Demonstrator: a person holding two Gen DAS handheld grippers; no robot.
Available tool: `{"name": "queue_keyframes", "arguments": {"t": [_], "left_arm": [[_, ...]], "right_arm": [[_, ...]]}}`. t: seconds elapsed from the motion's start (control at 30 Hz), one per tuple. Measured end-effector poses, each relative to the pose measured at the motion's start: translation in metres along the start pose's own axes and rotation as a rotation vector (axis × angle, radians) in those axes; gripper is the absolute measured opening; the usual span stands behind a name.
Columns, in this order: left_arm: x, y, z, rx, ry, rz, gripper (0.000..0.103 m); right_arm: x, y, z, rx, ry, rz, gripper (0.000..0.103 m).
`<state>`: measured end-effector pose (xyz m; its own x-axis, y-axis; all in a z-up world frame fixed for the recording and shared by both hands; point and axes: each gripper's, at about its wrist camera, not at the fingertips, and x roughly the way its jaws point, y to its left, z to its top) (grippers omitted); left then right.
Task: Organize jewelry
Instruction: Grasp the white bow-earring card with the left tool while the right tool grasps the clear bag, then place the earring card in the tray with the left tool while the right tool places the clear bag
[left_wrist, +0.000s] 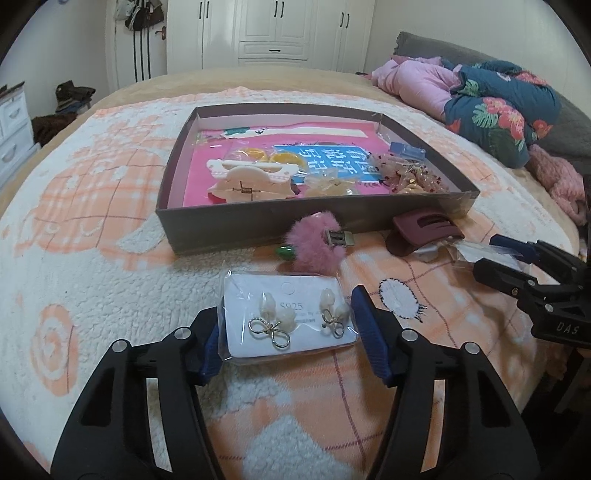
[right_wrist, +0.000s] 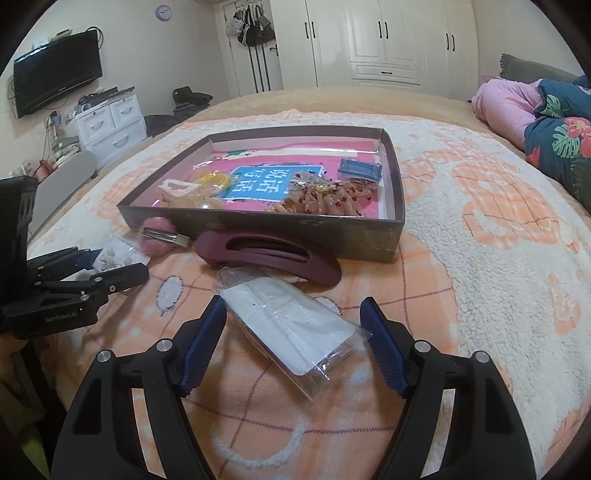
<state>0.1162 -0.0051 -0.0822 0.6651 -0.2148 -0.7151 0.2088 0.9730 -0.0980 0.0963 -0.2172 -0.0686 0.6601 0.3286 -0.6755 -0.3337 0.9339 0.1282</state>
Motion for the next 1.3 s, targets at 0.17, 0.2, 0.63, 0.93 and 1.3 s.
{"name": "queue_keyframes", "arguments": {"t": [0.17, 0.2, 0.63, 0.93, 1.3], "left_arm": [[-0.016, 0.005, -0.001, -0.027, -0.028, -0.017, 0.052], [-0.019, 0.005, -0.001, -0.029, -0.033, -0.018, 0.052], [-0.045, 0.021, 0.019, -0.083, -0.125, -0.006, 0.052], [-0.045, 0.031, 0.038, -0.101, -0.16, -0.002, 0.052], [-0.034, 0.027, 0.066, -0.087, -0.189, -0.01, 0.052]], "right_arm": [[-0.011, 0.007, 0.001, -0.012, -0.015, 0.023, 0.072], [-0.014, 0.009, 0.002, -0.016, -0.022, 0.028, 0.072], [-0.03, 0.029, 0.019, -0.071, -0.089, 0.053, 0.072], [-0.025, 0.029, 0.036, -0.079, -0.111, 0.051, 0.072], [-0.018, 0.019, 0.056, -0.074, -0.148, 0.017, 0.072]]}}
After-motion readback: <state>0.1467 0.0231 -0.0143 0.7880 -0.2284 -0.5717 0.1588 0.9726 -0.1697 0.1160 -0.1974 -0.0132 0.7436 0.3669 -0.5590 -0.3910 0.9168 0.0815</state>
